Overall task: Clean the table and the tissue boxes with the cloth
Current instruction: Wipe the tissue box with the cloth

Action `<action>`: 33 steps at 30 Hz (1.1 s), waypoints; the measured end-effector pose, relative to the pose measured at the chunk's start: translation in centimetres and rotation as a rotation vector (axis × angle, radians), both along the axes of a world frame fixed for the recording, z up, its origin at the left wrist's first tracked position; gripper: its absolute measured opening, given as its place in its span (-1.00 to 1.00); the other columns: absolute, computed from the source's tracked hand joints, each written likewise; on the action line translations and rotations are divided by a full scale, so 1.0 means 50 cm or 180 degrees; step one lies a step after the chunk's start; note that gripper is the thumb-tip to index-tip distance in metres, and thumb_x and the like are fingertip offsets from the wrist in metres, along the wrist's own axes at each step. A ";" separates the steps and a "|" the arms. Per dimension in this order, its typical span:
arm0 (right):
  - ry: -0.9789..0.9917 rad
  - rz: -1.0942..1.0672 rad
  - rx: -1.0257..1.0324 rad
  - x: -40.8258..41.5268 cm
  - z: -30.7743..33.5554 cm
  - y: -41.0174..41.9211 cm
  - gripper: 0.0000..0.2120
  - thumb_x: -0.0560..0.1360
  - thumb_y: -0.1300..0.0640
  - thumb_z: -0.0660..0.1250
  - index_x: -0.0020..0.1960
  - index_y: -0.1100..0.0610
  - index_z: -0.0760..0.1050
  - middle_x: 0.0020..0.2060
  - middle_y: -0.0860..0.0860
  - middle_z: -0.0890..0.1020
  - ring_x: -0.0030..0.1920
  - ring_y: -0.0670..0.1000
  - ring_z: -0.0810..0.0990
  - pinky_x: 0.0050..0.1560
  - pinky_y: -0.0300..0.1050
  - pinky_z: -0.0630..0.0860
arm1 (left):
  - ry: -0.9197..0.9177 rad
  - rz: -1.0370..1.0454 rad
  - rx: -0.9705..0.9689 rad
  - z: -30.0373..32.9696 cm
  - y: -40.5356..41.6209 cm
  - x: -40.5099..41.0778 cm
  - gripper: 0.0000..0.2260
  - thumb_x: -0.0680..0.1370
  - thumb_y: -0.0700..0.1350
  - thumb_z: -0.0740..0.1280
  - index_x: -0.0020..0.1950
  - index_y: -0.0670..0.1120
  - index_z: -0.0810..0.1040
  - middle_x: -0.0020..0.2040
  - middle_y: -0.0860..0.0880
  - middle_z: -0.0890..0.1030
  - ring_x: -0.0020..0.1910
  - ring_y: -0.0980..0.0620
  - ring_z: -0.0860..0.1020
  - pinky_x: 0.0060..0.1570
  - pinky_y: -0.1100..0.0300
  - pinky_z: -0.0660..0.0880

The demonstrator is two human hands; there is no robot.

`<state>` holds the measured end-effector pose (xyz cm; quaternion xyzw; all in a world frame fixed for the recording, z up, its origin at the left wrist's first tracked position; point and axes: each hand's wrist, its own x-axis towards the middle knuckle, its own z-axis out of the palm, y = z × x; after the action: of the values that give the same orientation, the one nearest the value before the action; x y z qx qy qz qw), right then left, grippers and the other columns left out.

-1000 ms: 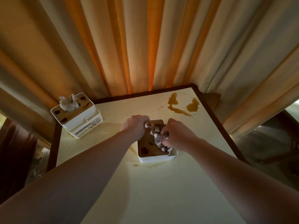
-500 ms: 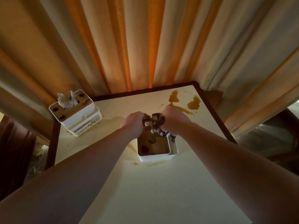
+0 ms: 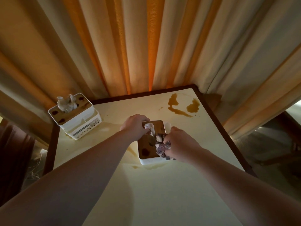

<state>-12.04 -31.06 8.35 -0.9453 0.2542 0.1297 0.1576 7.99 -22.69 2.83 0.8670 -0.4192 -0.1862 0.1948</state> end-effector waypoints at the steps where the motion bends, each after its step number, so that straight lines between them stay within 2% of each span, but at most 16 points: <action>1: -0.0040 -0.0011 -0.0048 0.013 -0.001 -0.006 -0.85 0.54 0.12 0.42 0.09 0.10 0.68 0.03 0.05 0.49 -0.09 0.04 0.57 -0.01 -0.04 0.63 | -0.0017 0.0025 0.0010 -0.002 -0.002 0.000 -0.65 0.56 -0.10 0.47 0.32 0.13 0.61 0.32 0.03 0.58 0.27 -0.07 0.52 0.17 0.02 0.53; 4: -0.0251 -0.0220 -0.0163 0.070 -0.010 -0.033 -0.89 0.57 0.13 0.38 0.05 0.13 0.64 -0.02 0.03 0.50 -0.12 0.00 0.56 0.00 -0.06 0.65 | -0.0063 0.0065 0.0070 -0.007 -0.005 0.000 -0.59 0.57 -0.26 0.39 0.31 0.16 0.61 0.30 0.03 0.58 0.23 -0.08 0.53 0.09 0.04 0.55; 8: -0.0367 -0.0521 -0.0002 0.140 -0.010 -0.069 -0.84 0.55 0.12 0.38 -0.20 0.11 0.53 -0.20 0.03 0.57 -0.24 0.00 0.60 -0.20 -0.09 0.57 | 0.0144 0.0175 0.0050 -0.011 -0.011 0.000 -0.63 0.50 -0.13 0.54 0.25 0.15 0.63 0.20 0.03 0.64 0.12 -0.06 0.59 0.11 -0.02 0.61; 10: -0.0409 -0.0546 -0.0026 0.151 -0.011 -0.074 -0.79 0.56 0.13 0.33 -0.25 0.08 0.48 -0.18 0.03 0.55 -0.25 -0.01 0.57 -0.23 -0.12 0.49 | 0.0233 0.0216 0.0012 -0.013 -0.013 0.002 -0.64 0.47 -0.09 0.58 0.23 0.13 0.64 0.17 0.03 0.65 0.11 -0.06 0.60 0.10 -0.04 0.62; 12: -0.0398 -0.0438 -0.0116 0.143 -0.015 -0.071 -0.79 0.58 0.13 0.31 -0.24 0.08 0.47 -0.10 0.02 0.48 -0.21 -0.02 0.53 -0.17 -0.13 0.48 | 0.0177 0.0176 0.0017 -0.014 -0.012 0.002 -0.66 0.49 -0.08 0.56 0.24 0.13 0.64 0.15 0.04 0.64 0.09 -0.06 0.58 0.08 -0.01 0.62; 15: -0.0395 -0.0315 -0.0149 0.105 -0.017 -0.057 -0.91 0.57 0.13 0.32 -0.08 0.05 0.59 -0.01 0.03 0.44 -0.17 -0.03 0.49 -0.15 -0.17 0.46 | 0.0001 0.0117 0.0039 -0.015 -0.009 0.005 -0.64 0.53 -0.13 0.49 0.28 0.18 0.62 0.22 0.05 0.62 0.14 -0.05 0.55 0.01 0.07 0.56; 17: -0.0358 -0.0216 -0.0105 0.066 -0.018 -0.035 -0.94 0.58 0.13 0.36 -0.03 0.04 0.62 0.00 0.02 0.44 -0.19 -0.08 0.47 -0.12 -0.21 0.51 | 0.0016 0.0115 0.0042 -0.011 -0.007 0.005 -0.63 0.54 -0.13 0.48 0.29 0.20 0.62 0.26 0.05 0.60 0.19 -0.06 0.55 0.06 0.04 0.56; 19: -0.0304 -0.0138 -0.0054 0.026 -0.016 -0.005 -0.93 0.58 0.11 0.42 0.02 0.07 0.66 0.00 0.01 0.45 -0.19 -0.07 0.50 -0.06 -0.16 0.60 | 0.0045 0.0068 0.0041 -0.009 -0.005 0.005 -0.65 0.54 -0.07 0.50 0.29 0.18 0.62 0.28 0.04 0.59 0.22 -0.06 0.54 0.12 0.01 0.56; 22: -0.0117 -0.0108 -0.0046 -0.009 -0.012 0.016 -0.88 0.55 0.12 0.43 0.07 0.08 0.68 -0.03 0.00 0.41 -0.19 -0.01 0.50 -0.13 -0.12 0.57 | 0.0028 -0.0008 0.0010 -0.006 -0.003 0.006 -0.64 0.50 0.04 0.53 0.29 0.16 0.62 0.30 0.05 0.60 0.25 -0.05 0.53 0.16 0.01 0.54; 24: -0.0090 -0.0135 -0.0040 -0.004 -0.010 0.008 -0.86 0.54 0.15 0.41 0.07 0.08 0.68 -0.02 0.01 0.41 -0.15 0.01 0.51 -0.12 -0.12 0.56 | 0.0014 -0.0014 0.0017 -0.007 -0.004 0.007 -0.63 0.50 0.04 0.54 0.30 0.16 0.61 0.30 0.05 0.59 0.25 -0.05 0.53 0.16 0.02 0.53; 28: -0.0267 -0.0253 -0.0193 0.050 -0.016 -0.018 -0.86 0.57 0.14 0.40 0.11 0.09 0.66 0.02 0.02 0.49 -0.12 -0.01 0.55 0.04 -0.08 0.64 | 0.0011 0.0092 0.0080 -0.012 -0.008 0.008 -0.63 0.54 -0.11 0.51 0.30 0.19 0.60 0.28 0.07 0.58 0.21 -0.05 0.53 0.07 0.04 0.56; 30: -0.0336 -0.0337 -0.0232 0.083 -0.019 -0.036 -0.87 0.57 0.11 0.41 0.10 0.09 0.65 -0.02 0.01 0.51 -0.14 -0.01 0.57 0.00 -0.06 0.65 | -0.0002 0.0097 0.0089 -0.014 -0.009 0.007 -0.62 0.52 -0.06 0.53 0.30 0.21 0.60 0.24 0.08 0.60 0.16 -0.04 0.54 0.05 0.04 0.57; 33: -0.0397 -0.0524 -0.0016 0.125 -0.010 -0.062 -0.88 0.55 0.05 0.43 -0.09 0.10 0.62 -0.18 0.00 0.60 -0.23 -0.02 0.62 -0.13 -0.06 0.65 | 0.0103 0.0088 0.0078 -0.018 -0.011 0.009 -0.57 0.47 -0.03 0.58 0.31 0.16 0.60 0.23 0.06 0.62 0.16 -0.05 0.57 0.12 -0.01 0.60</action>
<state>-5.79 -34.15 7.87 -0.9279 0.3210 0.0565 0.1809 8.45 -23.26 1.92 0.8719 -0.4017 -0.2026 0.1935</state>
